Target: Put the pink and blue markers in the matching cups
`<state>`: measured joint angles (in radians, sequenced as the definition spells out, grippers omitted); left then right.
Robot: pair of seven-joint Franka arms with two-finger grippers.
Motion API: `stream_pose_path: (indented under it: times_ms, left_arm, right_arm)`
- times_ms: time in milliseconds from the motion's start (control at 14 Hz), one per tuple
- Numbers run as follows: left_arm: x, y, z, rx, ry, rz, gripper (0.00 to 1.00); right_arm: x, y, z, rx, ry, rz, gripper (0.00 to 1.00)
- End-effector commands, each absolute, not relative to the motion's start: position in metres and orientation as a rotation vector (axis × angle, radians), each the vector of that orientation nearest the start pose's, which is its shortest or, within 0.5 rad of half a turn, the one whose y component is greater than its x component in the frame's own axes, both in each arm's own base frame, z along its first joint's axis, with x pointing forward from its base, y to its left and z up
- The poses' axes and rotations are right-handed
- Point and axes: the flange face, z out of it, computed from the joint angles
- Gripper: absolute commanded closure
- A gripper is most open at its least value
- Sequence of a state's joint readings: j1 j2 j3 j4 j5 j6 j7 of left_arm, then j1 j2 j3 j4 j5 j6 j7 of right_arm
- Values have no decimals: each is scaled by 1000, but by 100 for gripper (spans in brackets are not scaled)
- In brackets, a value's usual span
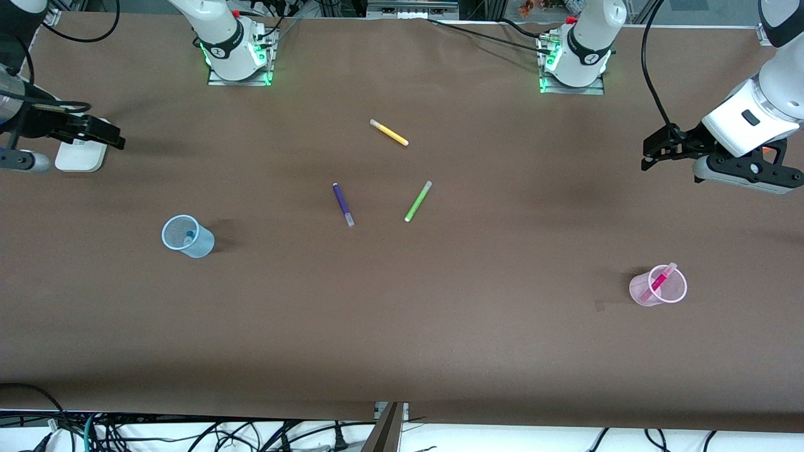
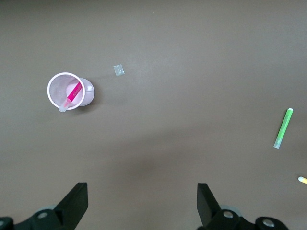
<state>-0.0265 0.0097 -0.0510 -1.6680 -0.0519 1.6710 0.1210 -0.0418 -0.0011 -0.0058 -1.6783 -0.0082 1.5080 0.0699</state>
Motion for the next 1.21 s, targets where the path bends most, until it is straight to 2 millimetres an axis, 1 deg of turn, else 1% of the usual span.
stream_pose_path:
  times_ms: [0, 71, 143, 214, 357, 429, 571, 643, 714, 786, 857, 929, 1143]
  left_arm:
    - [558, -48, 584, -3160, 294, 2, 0]
    - [558, -48, 584, -3161, 294, 2, 0]
    - [558, -47, 584, -3162, 291, 2, 0]
    - [558, -47, 585, -3162, 291, -1, 0]
    - [557, -48, 584, -3161, 294, 4, 0]
    - [557, -47, 584, -3161, 294, 4, 0]
    - [559, -45, 585, -3162, 288, -13, 0]
    - [559, -44, 586, -3161, 288, -23, 0]
    - [559, -43, 585, -3160, 291, -21, 0]
    - [559, -43, 585, -3158, 296, -23, 0]
    - [559, -42, 585, -3136, 302, -22, 0]
    - [559, -40, 584, -3098, 312, -16, 0]
    - [559, -39, 586, -3098, 310, -20, 0]
  right_arm:
    - [534, -35, 574, -3189, 18, 257, 0]
    - [534, -35, 573, -3186, -24, 265, 0]
    - [535, -35, 572, -3187, -13, 268, 0]
    - [537, -31, 572, -3191, -23, 258, 0]
    - [538, -26, 574, -3196, -39, 253, 0]
    - [538, -26, 580, -3200, -36, 239, 0]
    - [543, -37, 576, -3197, 19, 229, 0]
    - [542, -39, 580, -3197, 25, 226, 0]
    - [540, -51, 589, -3187, 46, 205, 0]
    - [538, -55, 605, -3187, 59, 151, 0]
    - [538, -55, 614, -3189, 58, 129, 0]
    - [537, -55, 614, -3186, 66, 143, 0]
    - [535, -48, 612, -3173, 50, 194, 0]
